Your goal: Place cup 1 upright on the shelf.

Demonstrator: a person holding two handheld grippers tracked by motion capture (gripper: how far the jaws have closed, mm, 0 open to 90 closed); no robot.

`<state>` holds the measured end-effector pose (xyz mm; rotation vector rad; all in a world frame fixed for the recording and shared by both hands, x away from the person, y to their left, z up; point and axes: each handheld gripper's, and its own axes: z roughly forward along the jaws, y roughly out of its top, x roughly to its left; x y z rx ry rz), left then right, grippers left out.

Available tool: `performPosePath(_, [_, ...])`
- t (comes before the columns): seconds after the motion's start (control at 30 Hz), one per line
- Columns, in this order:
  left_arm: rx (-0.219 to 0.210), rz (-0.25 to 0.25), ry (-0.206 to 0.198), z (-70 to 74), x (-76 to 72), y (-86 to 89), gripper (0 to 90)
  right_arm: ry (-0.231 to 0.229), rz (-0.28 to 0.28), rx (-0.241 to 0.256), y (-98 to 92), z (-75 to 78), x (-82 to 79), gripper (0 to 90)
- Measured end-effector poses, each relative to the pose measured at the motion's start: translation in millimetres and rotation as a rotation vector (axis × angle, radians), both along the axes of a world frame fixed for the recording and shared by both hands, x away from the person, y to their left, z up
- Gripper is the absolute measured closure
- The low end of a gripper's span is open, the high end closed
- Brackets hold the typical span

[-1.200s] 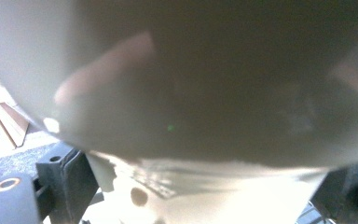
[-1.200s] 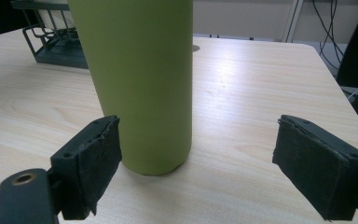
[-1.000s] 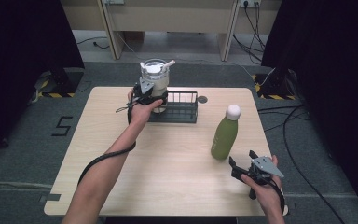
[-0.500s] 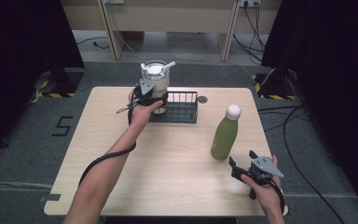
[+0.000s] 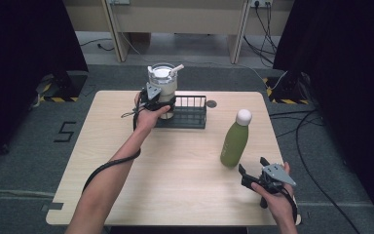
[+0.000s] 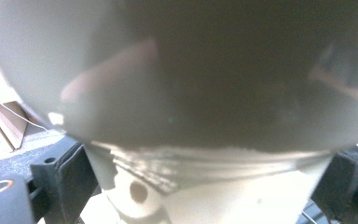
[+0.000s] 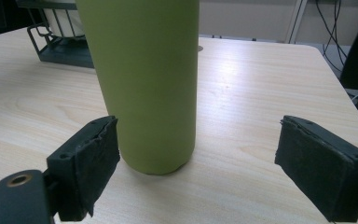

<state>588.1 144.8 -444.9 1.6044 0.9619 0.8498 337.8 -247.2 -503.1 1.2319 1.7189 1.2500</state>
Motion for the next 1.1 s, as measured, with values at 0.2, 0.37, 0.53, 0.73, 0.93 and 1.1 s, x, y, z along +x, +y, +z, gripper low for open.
performPosePath(0.2, [0.010,-0.001,-0.018,5.3,-1.9,-0.4,2.1,-0.001,0.004,-0.002,0.6,0.1,0.1,12.6])
performPosePath(0.37, [0.013,0.007,-0.015,3.3,-4.8,0.7,0.6,-0.001,0.005,-0.002,1.3,0.1,0.2,12.2])
performPosePath(0.53, [0.010,0.007,-0.018,2.1,-10.4,4.2,0.1,-0.005,0.006,-0.003,1.1,1.0,0.0,12.1])
performPosePath(0.73, [0.015,0.009,-0.030,4.8,-19.4,9.5,0.0,-0.011,0.012,0.001,2.7,2.3,0.0,12.0])
performPosePath(0.93, [0.023,0.007,-0.042,6.7,-31.4,16.5,0.0,-0.016,0.017,0.003,4.0,3.8,-0.2,11.8])
performPosePath(1.1, [0.023,0.007,-0.050,6.3,-49.7,23.0,0.0,-0.026,0.023,0.003,4.9,6.4,-0.7,11.6])
